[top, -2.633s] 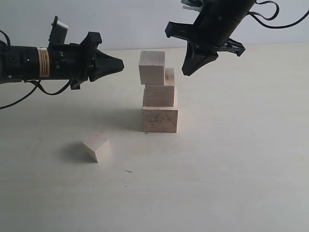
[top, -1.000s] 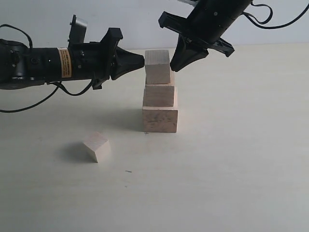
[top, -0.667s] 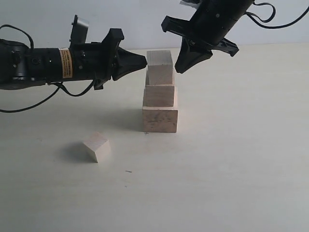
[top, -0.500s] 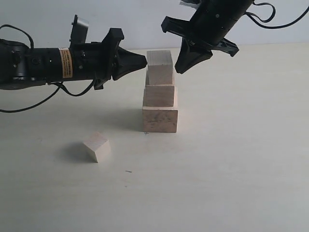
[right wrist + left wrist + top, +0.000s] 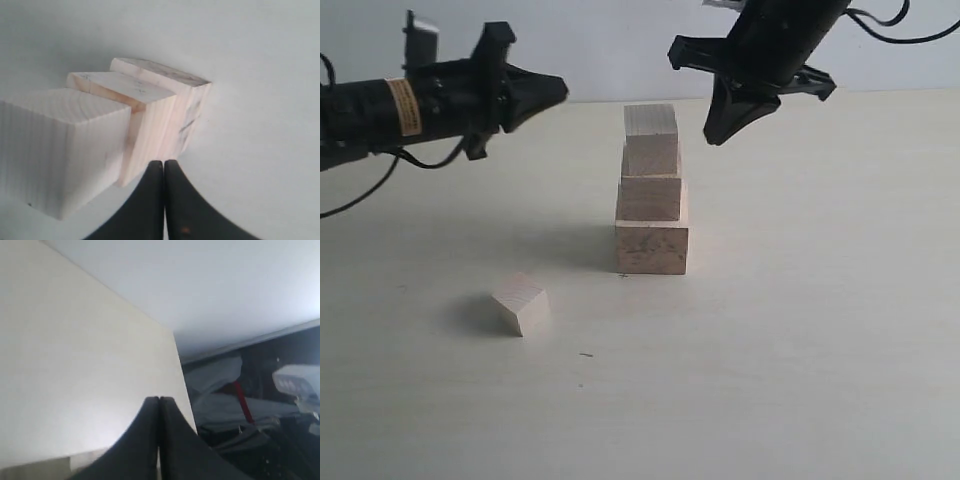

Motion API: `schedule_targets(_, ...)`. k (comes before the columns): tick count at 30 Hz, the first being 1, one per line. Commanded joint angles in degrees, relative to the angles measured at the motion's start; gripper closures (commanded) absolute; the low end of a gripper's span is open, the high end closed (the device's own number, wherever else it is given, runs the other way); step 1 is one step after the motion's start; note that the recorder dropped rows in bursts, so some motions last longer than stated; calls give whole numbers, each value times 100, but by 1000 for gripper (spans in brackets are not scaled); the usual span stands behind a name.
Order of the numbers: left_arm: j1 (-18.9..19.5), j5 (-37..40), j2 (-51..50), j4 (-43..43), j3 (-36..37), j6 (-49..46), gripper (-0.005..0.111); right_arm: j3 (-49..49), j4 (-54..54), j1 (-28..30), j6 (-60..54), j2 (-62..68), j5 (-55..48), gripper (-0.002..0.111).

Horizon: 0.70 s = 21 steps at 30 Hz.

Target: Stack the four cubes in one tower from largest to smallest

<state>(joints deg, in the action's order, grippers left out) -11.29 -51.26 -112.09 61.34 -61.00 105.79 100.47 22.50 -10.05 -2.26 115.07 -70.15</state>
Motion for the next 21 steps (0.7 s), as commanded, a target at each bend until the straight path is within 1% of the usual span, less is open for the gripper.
schedule_targets(1,771,42,398,-33,11,-51,107,-12,-932,37,291,-592,256,108)
schedule_targets(3,1135,566,702,86,33,-51,107,-12,-984,42,291,-855,366,108)
schedule_targets(4,1327,1026,895,207,46,-51,107,-12,-911,42,122,-1068,430,108)
schedule_targets(6,1667,2284,1338,684,127,-155,107,-12,-597,17,-442,-1361,455,108)
schedule_targets(9,1942,3867,1976,1263,385,-412,107,-12,341,-104,-1488,-1663,394,108)
schedule_targets(11,2065,4413,2356,1350,628,-534,107,-12,616,-290,-1793,-1711,394,108)
schedule_targets(13,2146,4655,2701,1256,886,-495,107,-12,654,-662,-2018,-1657,394,108)
schedule_targets(16,2145,4669,3234,1244,1172,-495,107,-12,629,-1385,-2358,-1468,363,108)
schedule_targets(19,2145,4646,3830,1244,1258,-506,107,-12,408,-2133,-2467,-1199,374,108)
schedule_targets(20,2145,4646,4315,1353,1258,-588,107,-12,143,-2548,-2467,-992,385,108)
schedule_targets(21,2145,4633,4517,1434,1258,-661,107,-12,49,-2739,-2445,-856,400,108)
